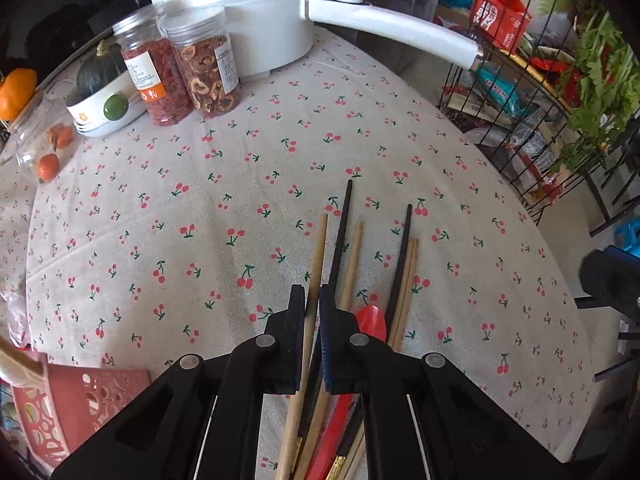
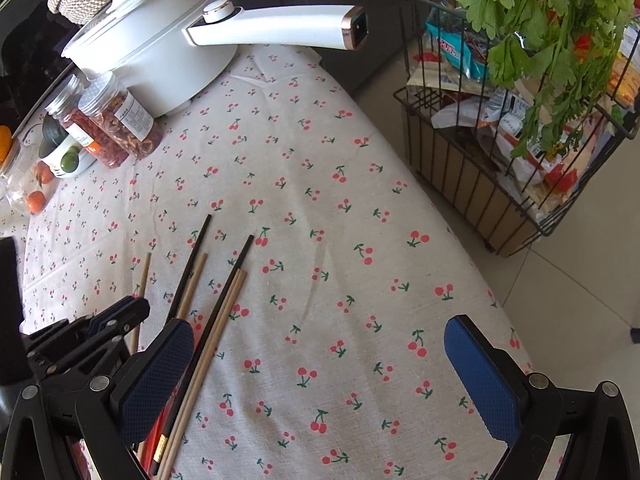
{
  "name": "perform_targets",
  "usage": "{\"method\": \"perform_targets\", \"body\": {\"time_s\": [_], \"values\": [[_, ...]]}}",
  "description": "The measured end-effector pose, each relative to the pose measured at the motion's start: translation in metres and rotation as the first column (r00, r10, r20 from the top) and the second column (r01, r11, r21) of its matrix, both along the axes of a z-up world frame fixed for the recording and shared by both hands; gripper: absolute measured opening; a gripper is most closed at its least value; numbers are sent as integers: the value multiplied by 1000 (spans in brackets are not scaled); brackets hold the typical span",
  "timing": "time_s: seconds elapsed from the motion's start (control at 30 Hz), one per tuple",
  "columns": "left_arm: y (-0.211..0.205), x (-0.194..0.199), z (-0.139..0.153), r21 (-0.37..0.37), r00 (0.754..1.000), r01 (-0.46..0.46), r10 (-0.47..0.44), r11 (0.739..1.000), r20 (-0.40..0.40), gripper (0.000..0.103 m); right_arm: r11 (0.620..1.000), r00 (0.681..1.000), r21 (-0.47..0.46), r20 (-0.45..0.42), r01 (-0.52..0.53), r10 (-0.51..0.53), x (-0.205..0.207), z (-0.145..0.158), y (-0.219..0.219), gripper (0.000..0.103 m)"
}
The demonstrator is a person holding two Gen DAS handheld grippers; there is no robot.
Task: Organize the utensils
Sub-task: 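Grasp a wooden chopstick from the remaining pile with the left tool, then lift the wooden chopstick with the left tool while the right tool grasps a black chopstick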
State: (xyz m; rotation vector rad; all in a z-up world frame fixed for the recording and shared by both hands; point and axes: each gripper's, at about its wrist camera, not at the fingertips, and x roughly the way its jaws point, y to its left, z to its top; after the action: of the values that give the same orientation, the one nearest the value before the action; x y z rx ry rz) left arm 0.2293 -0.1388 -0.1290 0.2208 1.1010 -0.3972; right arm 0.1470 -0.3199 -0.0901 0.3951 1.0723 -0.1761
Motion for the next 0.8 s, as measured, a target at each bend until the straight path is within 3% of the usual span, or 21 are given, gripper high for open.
{"method": "perform_targets", "body": {"time_s": [0.2,0.4,0.6,0.8], "values": [[26,-48,49,-54,990,68,-61,996,125,5,999,1000,38,-11,-2,3,6,-8,10,103],[68,-90,84,-109,976,106,-83,988,199,5,999,999,21,-17,-46,46,18,-16,31,103],[126,-114,99,-229,966,76,-15,971,260,5,993,992,38,-54,-116,118,40,-30,59,103],[171,-117,111,-320,972,32,45,947,231,5,987,989,95,-62,-131,137,74,-51,82,102]]}}
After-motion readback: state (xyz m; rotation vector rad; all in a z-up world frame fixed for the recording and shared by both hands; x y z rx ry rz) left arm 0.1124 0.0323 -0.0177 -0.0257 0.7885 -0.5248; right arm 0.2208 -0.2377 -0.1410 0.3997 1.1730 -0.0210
